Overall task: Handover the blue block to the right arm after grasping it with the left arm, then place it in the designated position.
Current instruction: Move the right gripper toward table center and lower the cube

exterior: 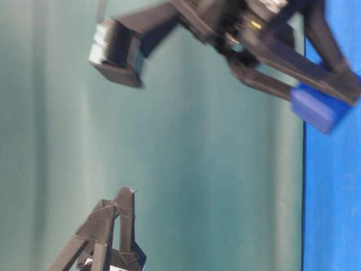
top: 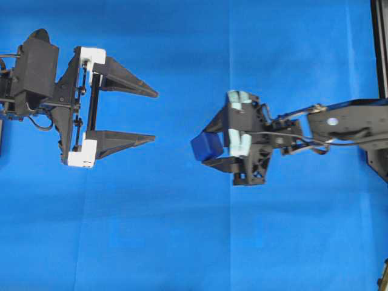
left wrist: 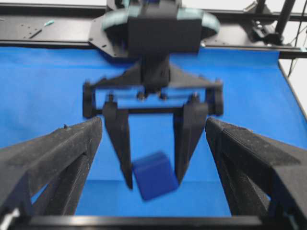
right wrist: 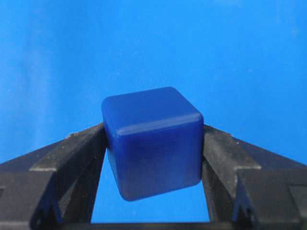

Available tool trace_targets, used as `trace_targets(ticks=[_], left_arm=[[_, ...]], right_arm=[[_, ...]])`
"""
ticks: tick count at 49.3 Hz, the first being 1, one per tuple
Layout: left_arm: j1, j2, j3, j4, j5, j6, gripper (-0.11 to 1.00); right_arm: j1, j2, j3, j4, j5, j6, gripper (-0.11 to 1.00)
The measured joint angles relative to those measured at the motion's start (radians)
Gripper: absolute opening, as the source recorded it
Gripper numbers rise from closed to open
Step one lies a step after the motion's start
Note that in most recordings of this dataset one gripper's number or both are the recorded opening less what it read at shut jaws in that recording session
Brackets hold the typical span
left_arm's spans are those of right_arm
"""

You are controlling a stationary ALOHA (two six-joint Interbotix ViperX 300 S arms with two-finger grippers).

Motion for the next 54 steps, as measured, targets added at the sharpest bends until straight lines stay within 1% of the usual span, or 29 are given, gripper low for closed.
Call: trace_targets(ticks=[15,26,54], left_arm=[[-0.002,0.0,0.0,0.002,0.0,0.0,0.93],[0.0,-0.002,0.0,0.0,0.0,0.0,0.93],[0.0,-0.002,0.0,0.0,0.0,-0.002,0.93]], right_arm=[[-0.009,0.15,-0.057,0.012,-0.091,0.0,0.5],[-0.015,0.249,-0.1,0.032,-0.104,0.0,0.5],[-0.02,0.284,-0.11,0.055,-0.14,0.0,0.5]])
